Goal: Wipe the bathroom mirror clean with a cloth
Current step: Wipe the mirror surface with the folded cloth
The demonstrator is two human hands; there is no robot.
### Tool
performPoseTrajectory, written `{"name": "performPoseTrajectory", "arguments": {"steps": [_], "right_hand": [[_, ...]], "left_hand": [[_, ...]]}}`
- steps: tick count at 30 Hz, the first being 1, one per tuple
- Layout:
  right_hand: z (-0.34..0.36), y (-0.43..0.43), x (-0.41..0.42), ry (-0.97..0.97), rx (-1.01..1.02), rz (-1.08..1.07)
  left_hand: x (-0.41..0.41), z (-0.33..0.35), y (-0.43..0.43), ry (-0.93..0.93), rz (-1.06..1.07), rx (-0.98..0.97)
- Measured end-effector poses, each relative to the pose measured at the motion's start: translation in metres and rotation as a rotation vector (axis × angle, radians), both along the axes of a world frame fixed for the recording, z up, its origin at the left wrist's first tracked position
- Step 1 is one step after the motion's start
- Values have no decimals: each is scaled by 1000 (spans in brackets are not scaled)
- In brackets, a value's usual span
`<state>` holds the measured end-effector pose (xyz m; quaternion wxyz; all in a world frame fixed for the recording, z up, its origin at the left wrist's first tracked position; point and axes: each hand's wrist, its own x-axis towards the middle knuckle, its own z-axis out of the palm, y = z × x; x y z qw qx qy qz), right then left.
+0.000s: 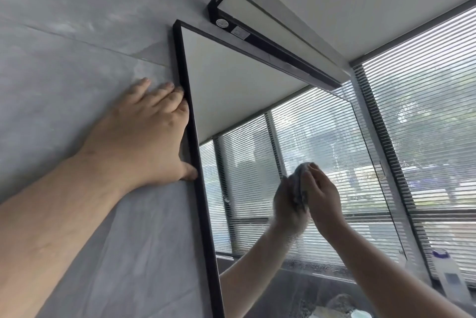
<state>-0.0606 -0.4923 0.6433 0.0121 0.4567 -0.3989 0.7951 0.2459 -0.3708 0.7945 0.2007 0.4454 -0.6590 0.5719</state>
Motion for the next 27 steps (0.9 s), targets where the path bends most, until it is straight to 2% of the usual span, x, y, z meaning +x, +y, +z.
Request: {"name": "performPoseTrajectory", "arguments": {"steps": [2, 6, 9, 12, 16, 21, 23, 27], "right_hand": [[-5, 6, 30, 100, -38, -101], [-22, 36, 97, 560, -482, -245], [-52, 47, 114, 847, -538, -171], [-66, 51, 111, 993, -535, -144], [-13, 57, 116, 978, -531, -92], [58, 57, 119, 804, -420, -170], [50, 58, 120, 782, -414, -184], [-21, 65, 124, 904, -437, -114]], "left_hand": [[0, 0, 1, 2, -4, 4], [0, -1, 3, 3, -8, 14], [0, -1, 3, 3, -18, 13], [1, -1, 4, -2, -16, 7], [1, -2, 4, -2, -37, 2], [3, -3, 3, 3, -63, -4], [3, -4, 3, 1, -81, -15], [2, -3, 3, 1, -77, -20]]}}
